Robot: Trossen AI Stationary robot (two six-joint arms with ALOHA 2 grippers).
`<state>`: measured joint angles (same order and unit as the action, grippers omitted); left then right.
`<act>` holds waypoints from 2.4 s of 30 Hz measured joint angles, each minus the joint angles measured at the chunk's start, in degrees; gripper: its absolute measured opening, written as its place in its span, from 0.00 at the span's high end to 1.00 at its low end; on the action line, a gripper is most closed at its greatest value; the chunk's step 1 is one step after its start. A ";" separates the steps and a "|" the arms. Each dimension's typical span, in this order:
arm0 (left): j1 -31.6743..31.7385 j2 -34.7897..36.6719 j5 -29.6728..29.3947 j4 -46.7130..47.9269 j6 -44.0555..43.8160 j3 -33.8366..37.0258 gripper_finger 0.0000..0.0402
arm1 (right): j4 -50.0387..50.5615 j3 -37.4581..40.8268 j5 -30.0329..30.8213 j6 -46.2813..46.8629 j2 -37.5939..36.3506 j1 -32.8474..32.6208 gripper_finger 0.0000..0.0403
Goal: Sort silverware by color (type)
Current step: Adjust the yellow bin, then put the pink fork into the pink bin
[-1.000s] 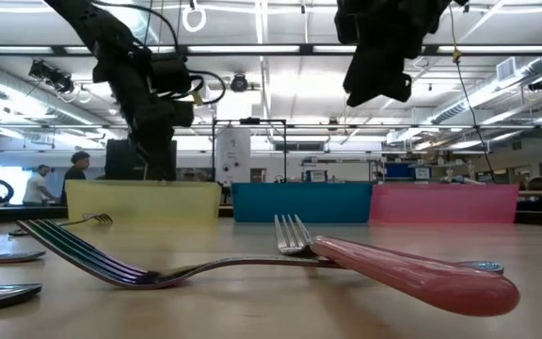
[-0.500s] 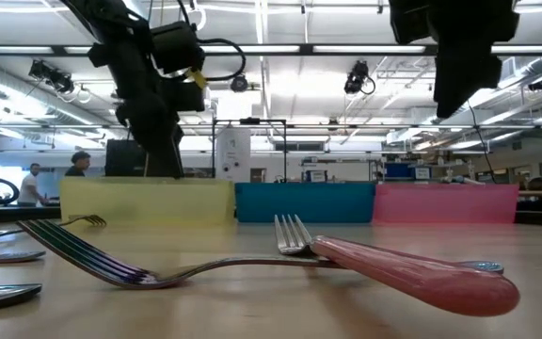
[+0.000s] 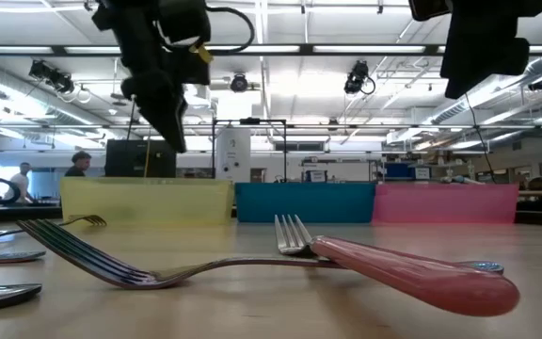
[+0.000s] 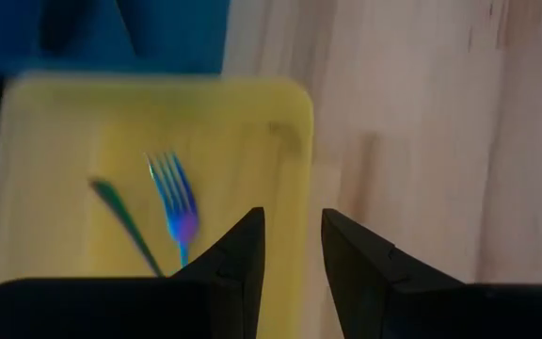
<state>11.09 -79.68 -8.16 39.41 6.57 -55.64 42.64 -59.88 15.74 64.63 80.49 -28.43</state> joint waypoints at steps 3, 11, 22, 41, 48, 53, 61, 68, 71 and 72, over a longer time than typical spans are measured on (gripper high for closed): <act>-3.45 0.00 1.24 5.11 -2.83 -0.22 0.73 | 0.03 0.00 0.12 0.11 0.00 -1.15 0.62; -10.18 -0.09 3.89 5.97 -6.16 3.56 0.73 | 0.06 0.00 2.67 -0.87 0.00 -3.10 0.62; -0.78 -0.94 3.69 0.89 -3.03 8.70 0.73 | -0.37 0.00 2.85 -1.35 0.00 -3.08 0.62; 14.81 -5.94 3.15 -4.39 4.50 9.16 0.73 | -0.71 0.02 2.87 -1.79 0.00 -3.08 0.62; 19.85 -7.44 1.65 -5.07 6.14 9.16 0.73 | -0.70 0.02 2.46 -1.63 0.00 -3.08 0.62; 22.78 -7.43 2.30 -5.16 5.98 9.16 0.73 | -0.62 0.02 2.30 -1.74 0.00 -3.08 0.62; 15.69 -5.32 5.34 -3.80 0.66 9.16 0.73 | -0.60 0.02 -4.30 -1.79 0.00 -3.17 0.62; 4.27 -1.18 5.76 -3.87 -5.19 9.14 0.73 | -1.07 0.02 -8.21 2.38 0.00 -5.91 0.62; -0.94 -0.83 5.85 -4.06 -9.46 9.12 0.73 | -2.11 0.02 -7.18 5.86 0.14 -9.52 0.62; -2.77 -0.85 5.86 -4.10 -10.47 9.12 0.73 | -2.91 0.02 -6.27 6.90 0.55 -10.92 0.62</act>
<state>8.32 -80.53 -2.30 35.31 -3.91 -46.52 39.74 -59.86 9.46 71.53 81.03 -39.35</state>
